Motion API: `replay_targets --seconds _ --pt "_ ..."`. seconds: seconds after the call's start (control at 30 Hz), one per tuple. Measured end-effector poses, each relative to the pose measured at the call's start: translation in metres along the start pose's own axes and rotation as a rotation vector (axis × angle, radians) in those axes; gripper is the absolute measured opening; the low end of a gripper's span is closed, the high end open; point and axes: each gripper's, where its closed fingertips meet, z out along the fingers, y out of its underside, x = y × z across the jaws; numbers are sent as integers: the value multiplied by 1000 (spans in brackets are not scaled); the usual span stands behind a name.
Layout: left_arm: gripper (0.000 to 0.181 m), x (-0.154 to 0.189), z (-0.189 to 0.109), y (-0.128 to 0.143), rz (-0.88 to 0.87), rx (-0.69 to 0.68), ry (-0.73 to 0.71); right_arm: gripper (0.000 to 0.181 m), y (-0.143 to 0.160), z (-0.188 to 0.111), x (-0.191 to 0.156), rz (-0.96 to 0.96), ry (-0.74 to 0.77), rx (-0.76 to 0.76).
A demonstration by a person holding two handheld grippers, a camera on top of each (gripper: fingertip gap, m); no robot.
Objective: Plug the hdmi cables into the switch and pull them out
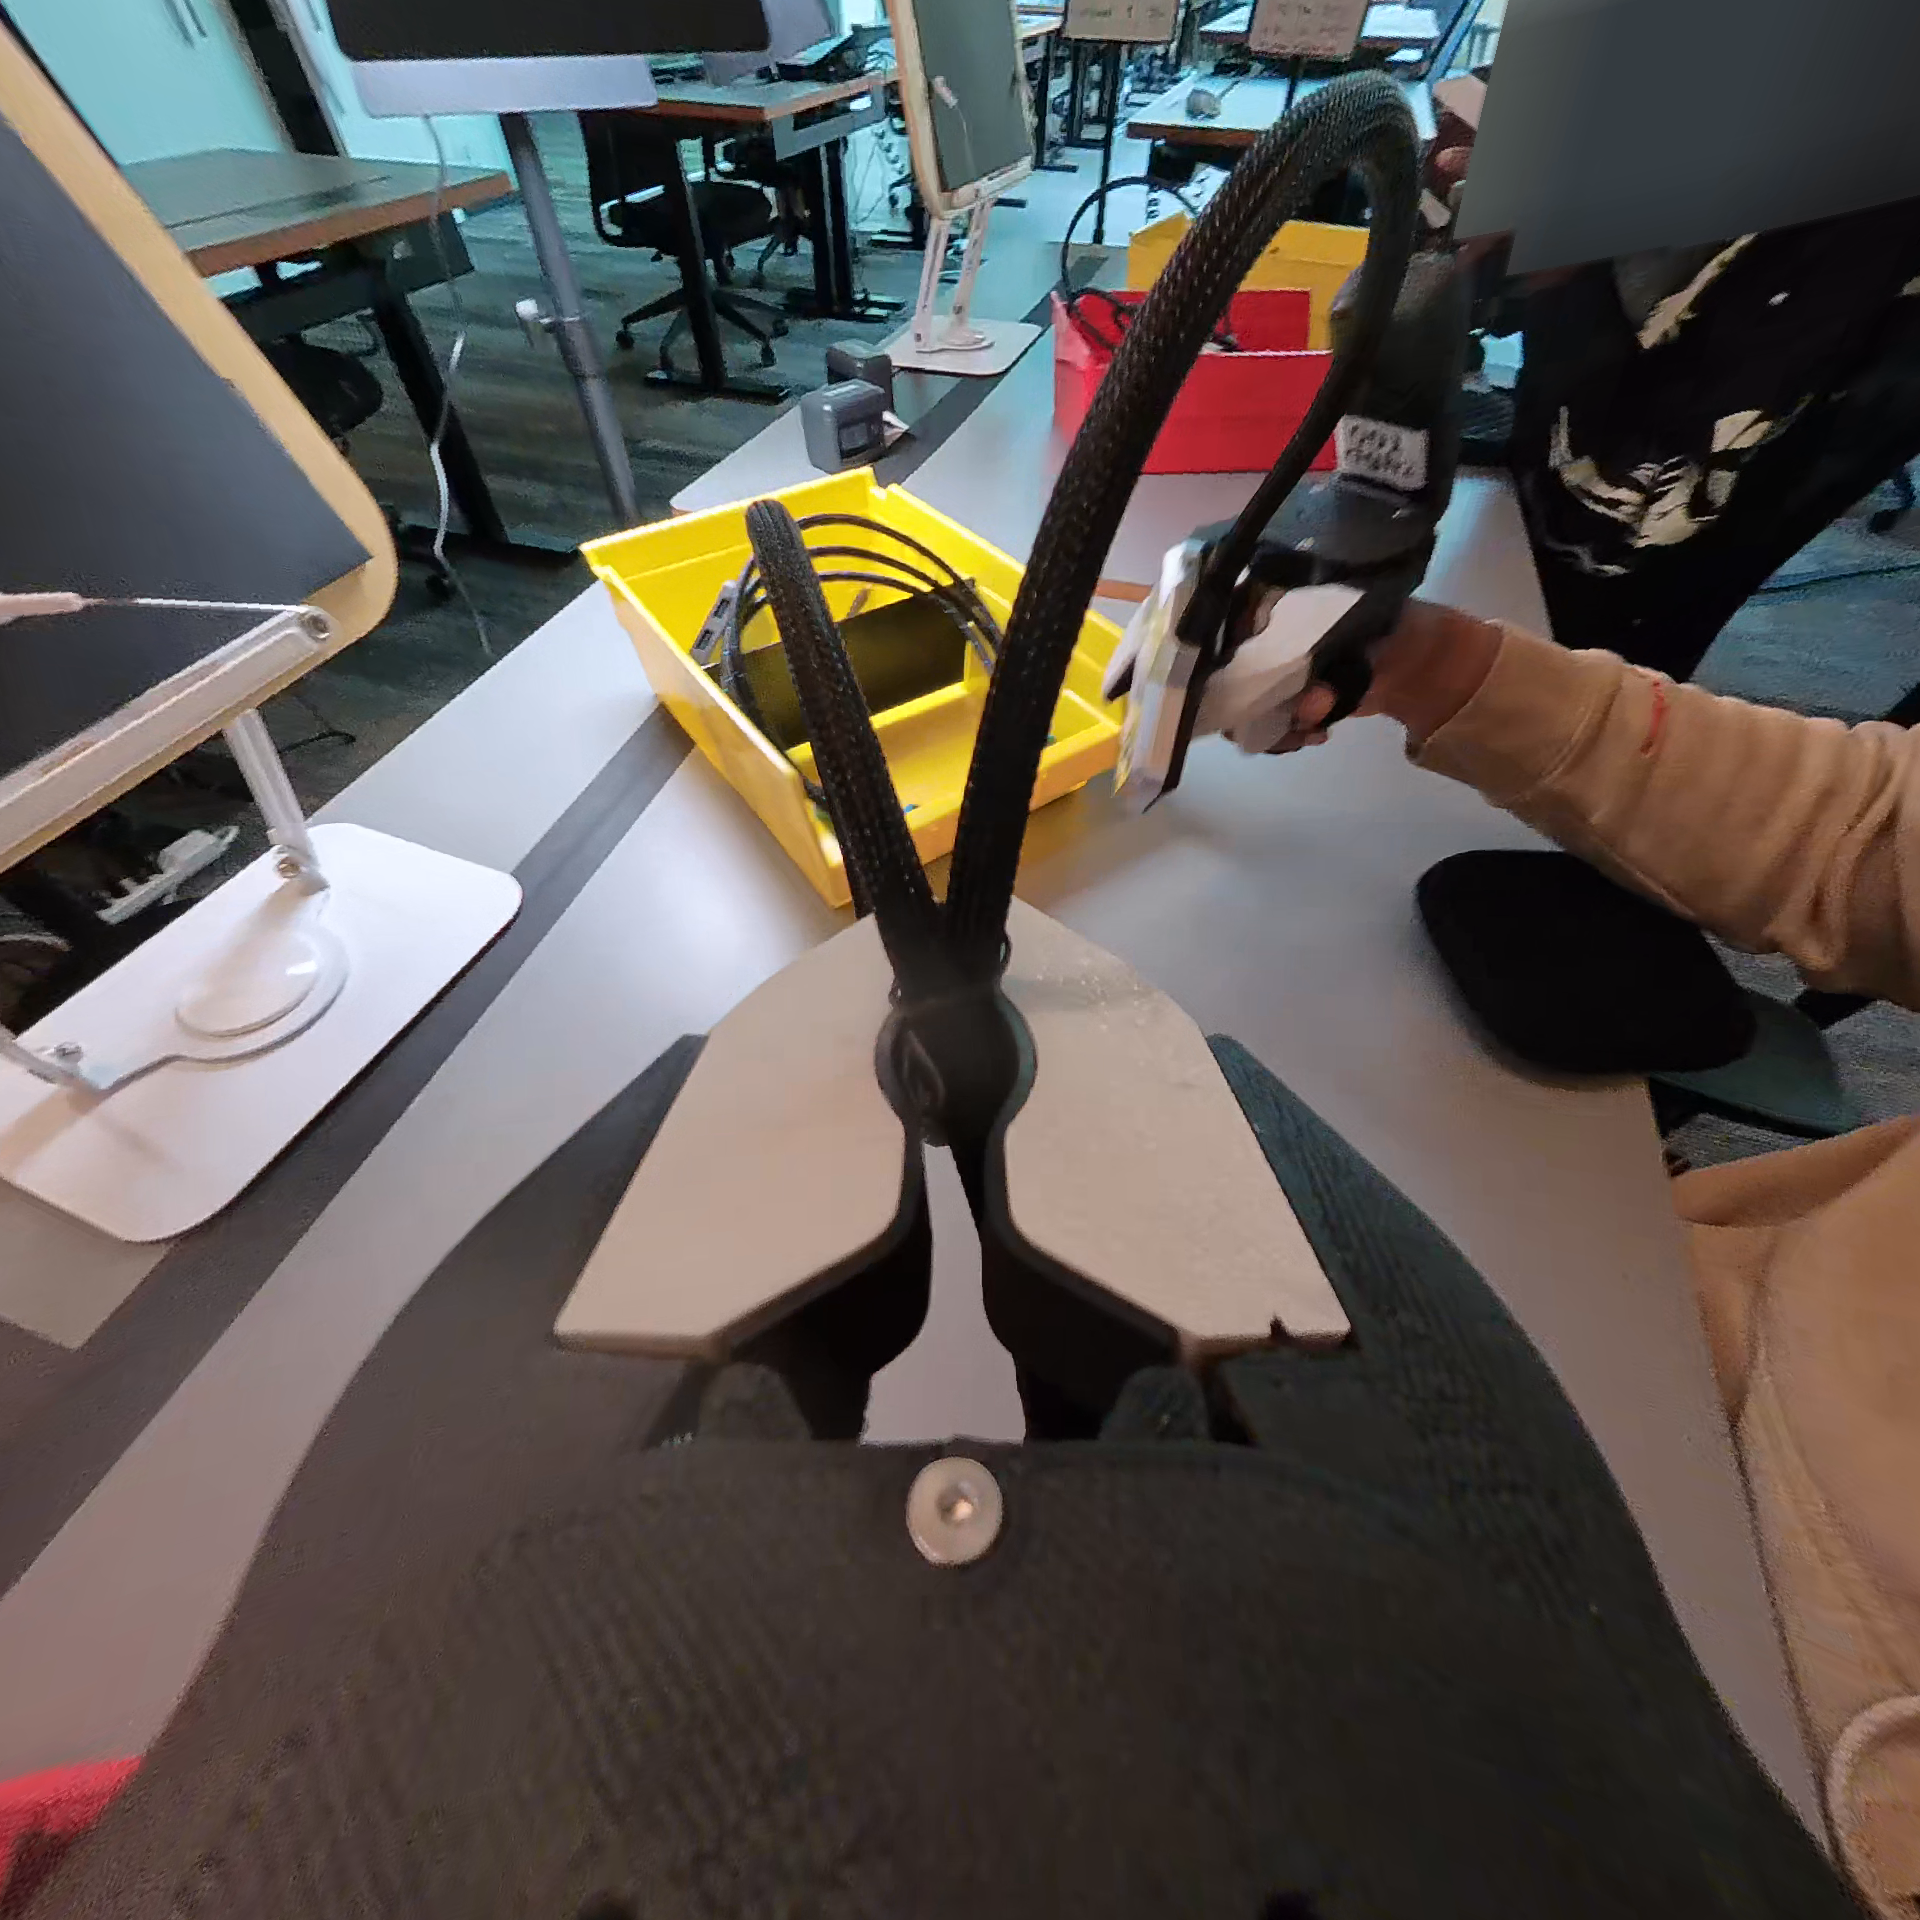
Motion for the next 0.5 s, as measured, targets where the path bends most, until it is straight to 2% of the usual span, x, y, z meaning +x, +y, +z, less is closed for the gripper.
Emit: replay_targets --seconds 0.13,0.3,0.5 --pt "5 20 6 -13 16 17 28 35 30 20 -8 -127 21 -186" --pt "4 36 6 -23 85 15 15 45 34 42 -24 -122 -20 -198" --pt "4 41 5 -25 101 18 34 56 20 66 -68 -281 -136 -228"
